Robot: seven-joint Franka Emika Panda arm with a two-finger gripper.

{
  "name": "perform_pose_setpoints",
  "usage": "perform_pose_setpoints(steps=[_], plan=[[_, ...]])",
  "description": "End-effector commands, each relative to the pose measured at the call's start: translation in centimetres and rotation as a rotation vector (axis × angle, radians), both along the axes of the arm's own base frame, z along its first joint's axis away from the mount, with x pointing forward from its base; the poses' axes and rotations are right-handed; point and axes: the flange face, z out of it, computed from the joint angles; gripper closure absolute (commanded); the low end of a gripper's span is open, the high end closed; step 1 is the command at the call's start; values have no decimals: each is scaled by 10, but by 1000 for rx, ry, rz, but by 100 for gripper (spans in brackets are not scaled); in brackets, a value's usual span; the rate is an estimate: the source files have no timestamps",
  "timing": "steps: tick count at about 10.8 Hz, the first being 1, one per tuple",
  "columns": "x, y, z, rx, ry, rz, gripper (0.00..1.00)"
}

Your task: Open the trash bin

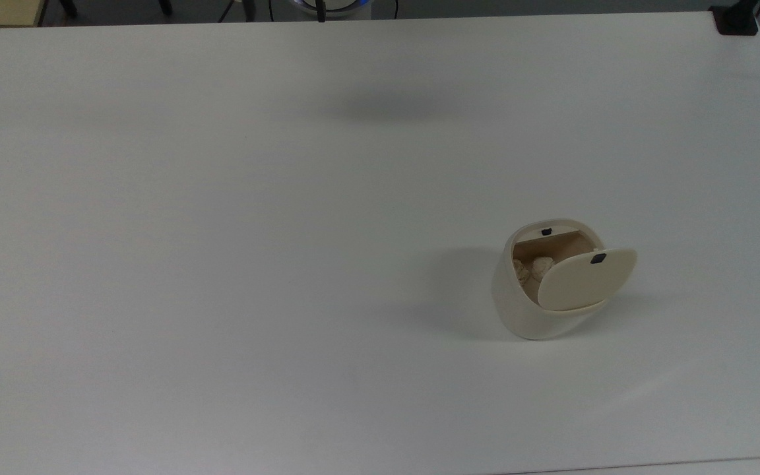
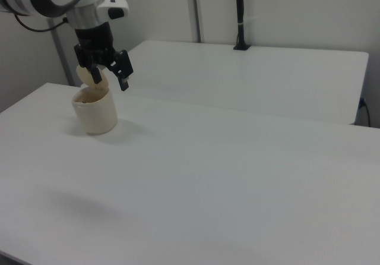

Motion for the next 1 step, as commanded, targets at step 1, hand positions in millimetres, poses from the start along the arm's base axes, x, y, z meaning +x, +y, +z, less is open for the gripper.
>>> perform_pose_setpoints(steps=[1], plan=[[-1, 3, -6, 14, 14, 30, 0]])
